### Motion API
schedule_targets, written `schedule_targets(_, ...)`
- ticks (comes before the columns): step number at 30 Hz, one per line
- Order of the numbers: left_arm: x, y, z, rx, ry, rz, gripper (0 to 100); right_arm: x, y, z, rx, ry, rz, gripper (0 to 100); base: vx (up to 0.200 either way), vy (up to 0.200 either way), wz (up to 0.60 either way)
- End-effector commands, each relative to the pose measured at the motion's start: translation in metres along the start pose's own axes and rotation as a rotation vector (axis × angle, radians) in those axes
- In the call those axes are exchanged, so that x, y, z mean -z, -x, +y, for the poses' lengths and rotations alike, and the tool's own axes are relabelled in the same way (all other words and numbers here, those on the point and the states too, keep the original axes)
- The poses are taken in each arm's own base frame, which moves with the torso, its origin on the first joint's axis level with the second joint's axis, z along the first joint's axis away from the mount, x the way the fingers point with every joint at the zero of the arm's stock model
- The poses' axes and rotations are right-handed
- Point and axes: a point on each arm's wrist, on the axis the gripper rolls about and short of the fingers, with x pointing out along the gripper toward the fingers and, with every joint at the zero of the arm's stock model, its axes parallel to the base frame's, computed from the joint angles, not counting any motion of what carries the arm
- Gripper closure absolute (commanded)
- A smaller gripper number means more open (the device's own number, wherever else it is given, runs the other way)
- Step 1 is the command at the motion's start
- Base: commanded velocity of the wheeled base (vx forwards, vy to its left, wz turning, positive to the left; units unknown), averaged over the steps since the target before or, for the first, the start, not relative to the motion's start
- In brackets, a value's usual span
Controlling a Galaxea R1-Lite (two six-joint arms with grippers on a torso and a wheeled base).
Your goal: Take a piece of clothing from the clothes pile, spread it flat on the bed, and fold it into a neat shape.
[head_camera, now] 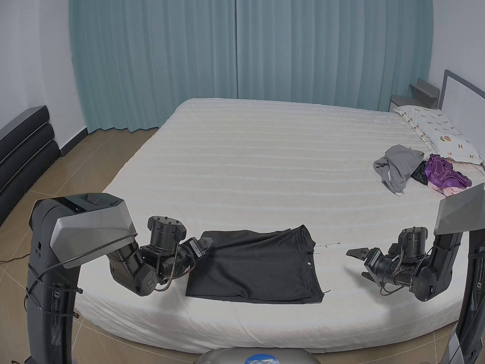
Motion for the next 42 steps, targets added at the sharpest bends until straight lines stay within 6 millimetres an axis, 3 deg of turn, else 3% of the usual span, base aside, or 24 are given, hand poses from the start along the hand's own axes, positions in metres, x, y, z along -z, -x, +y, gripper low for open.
schedule_targets(1, -0.001, 0.001, 0.001, 0.000, 0.003, -0.002, 0, 0.001, 0.000, 0.000, -0.001, 0.001, 0.002, 0, 0.000, 0.000, 0.00)
schedule_targets(14, -0.008, -0.005, -0.005, 0.022, 0.055, -0.030, 0, 0.001, 0.000, 0.000, -0.001, 0.001, 0.002, 0, 0.000, 0.000, 0.00)
schedule_targets(31, -0.010, -0.055, -0.015, 0.046, -0.047, -0.053, 0, 0.001, 0.000, 0.000, -0.001, 0.001, 0.002, 0, 0.000, 0.000, 0.00)
schedule_targets(32, -0.010, -0.056, -0.015, 0.043, -0.047, -0.051, 100, 0.001, 0.000, 0.000, -0.001, 0.001, 0.002, 0, 0.000, 0.000, 0.00)
schedule_targets(42, -0.021, -0.061, -0.011, -0.023, -0.012, -0.149, 100, 0.001, 0.000, 0.000, -0.001, 0.000, 0.002, 0, 0.000, 0.000, 0.00)
